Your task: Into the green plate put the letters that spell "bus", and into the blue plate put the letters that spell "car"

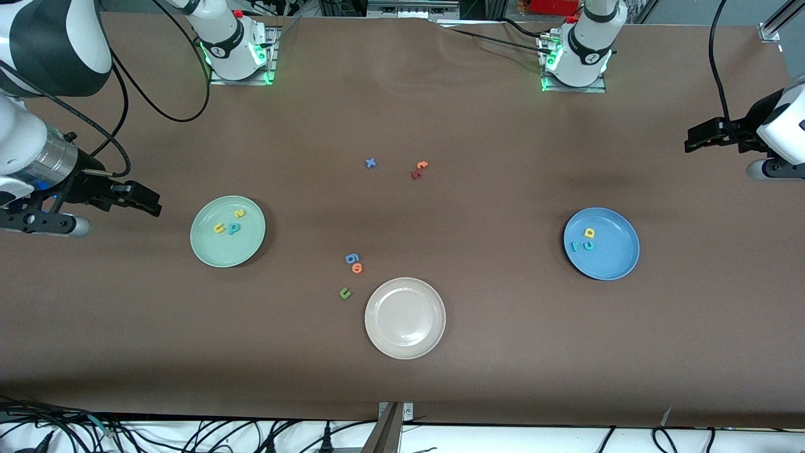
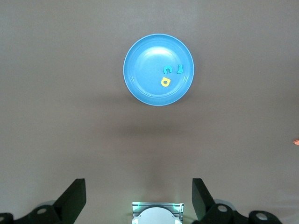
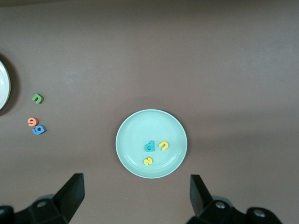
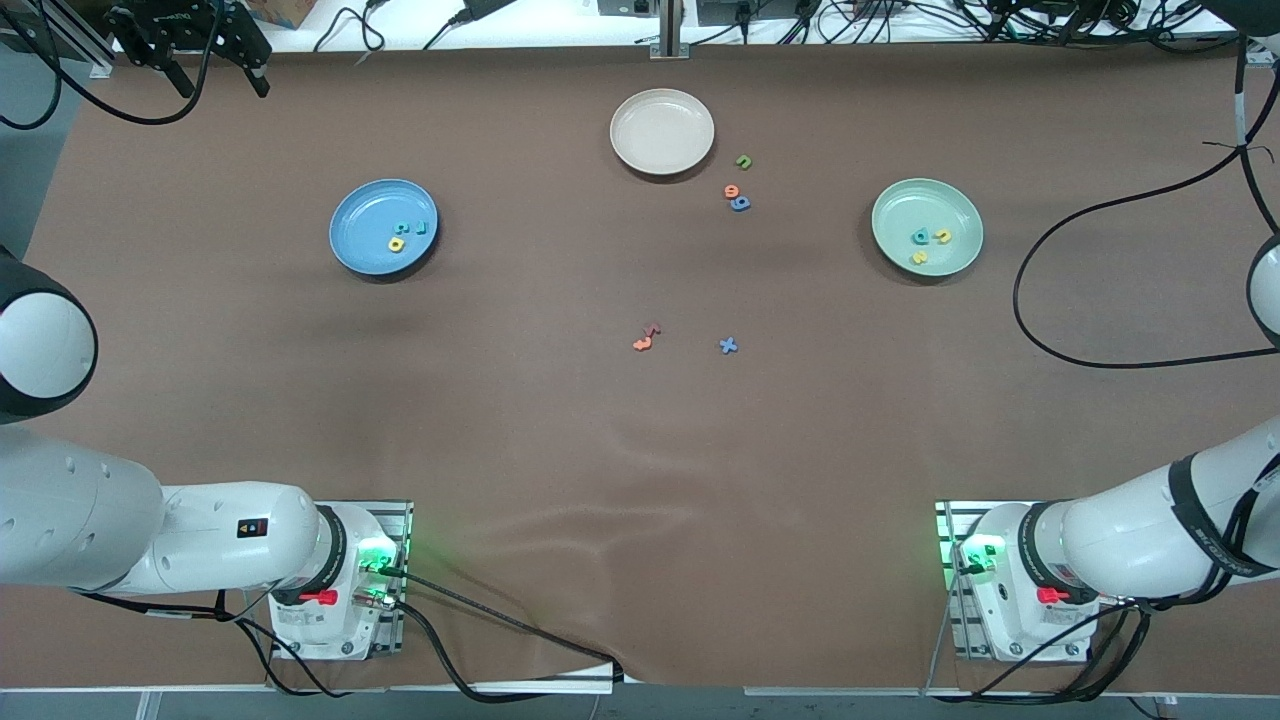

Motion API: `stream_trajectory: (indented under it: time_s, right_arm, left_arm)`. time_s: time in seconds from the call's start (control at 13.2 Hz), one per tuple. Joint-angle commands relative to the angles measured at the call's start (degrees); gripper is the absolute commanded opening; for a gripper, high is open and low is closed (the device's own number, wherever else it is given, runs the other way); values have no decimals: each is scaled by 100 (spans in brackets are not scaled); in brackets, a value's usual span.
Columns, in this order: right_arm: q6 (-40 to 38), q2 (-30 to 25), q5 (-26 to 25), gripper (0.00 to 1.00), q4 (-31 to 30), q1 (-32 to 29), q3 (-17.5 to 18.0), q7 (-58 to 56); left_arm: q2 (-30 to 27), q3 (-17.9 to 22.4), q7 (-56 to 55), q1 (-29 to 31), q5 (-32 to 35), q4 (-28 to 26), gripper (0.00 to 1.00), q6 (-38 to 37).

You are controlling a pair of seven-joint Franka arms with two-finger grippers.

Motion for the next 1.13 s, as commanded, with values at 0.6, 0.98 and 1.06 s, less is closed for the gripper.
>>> stream_trajectory:
  time_s: [0.6, 0.98, 1.06]
  right_arm:
    - [45, -50, 93, 100, -69, -11, -34, 25]
    - [36, -50, 93, 100, -69, -11, -34, 33]
    - [27, -41, 93, 100, -69, -2, -34, 42]
  left_arm:
    - [137, 17, 133, -8, -135, 224, 100, -140]
    - [137, 17, 124, -43, -135, 215, 100, -131]
    - [137, 17, 107, -52, -135, 215, 100, -140]
